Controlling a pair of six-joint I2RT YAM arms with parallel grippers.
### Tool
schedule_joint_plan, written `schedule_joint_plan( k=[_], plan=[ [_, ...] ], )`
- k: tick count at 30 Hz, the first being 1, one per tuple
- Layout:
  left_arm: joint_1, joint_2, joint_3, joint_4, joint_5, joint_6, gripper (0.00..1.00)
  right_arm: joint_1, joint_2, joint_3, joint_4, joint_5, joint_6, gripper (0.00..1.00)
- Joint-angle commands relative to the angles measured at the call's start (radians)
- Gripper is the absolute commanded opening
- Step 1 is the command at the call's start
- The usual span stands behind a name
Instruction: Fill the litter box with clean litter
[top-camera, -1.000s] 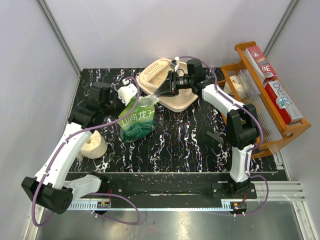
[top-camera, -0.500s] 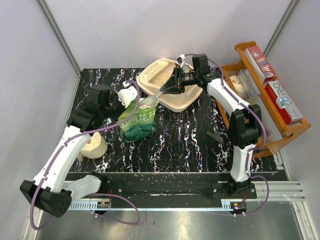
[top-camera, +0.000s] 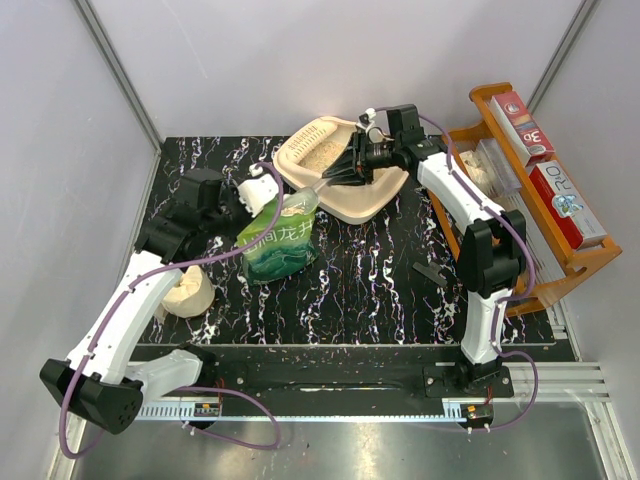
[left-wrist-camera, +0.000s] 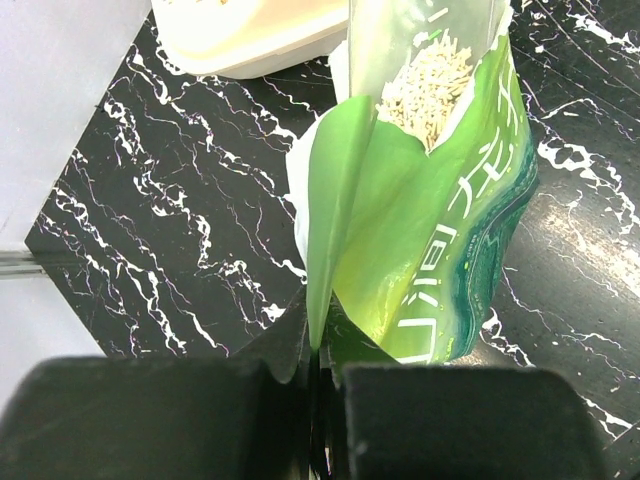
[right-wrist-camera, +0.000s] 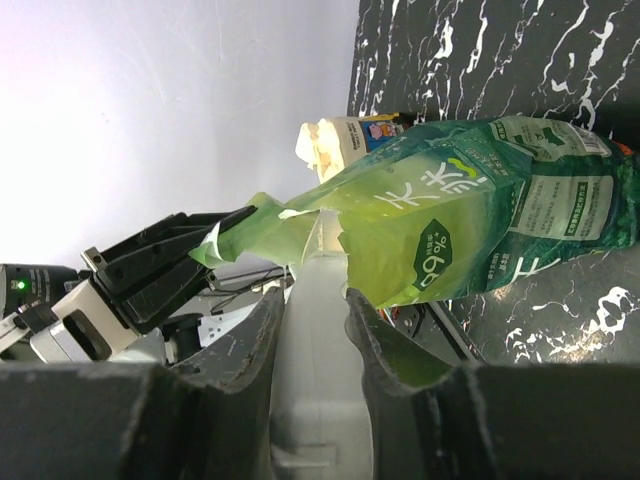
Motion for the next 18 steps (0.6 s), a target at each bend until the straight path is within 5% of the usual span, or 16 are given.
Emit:
schedule_joint_plan(
  k=[1,9,18],
  plan=[
    [0.013,-0.036,0.075,0.088,-0.04,-0.002,0.0,-0.038,-0.083,0.118,-0.085,0.273,-0.055,0.0],
    [0.013,-0.039,0.072,0.105,-0.074,-0.022,0.0,-0.016,-0.12,0.167,-0.138,0.309,-0.135,0.0],
    [0.015,-0.036,0.078,0.097,-0.091,-0.01,0.0,-0.039,-0.112,0.09,0.003,0.097,-0.09,0.0]
  ],
)
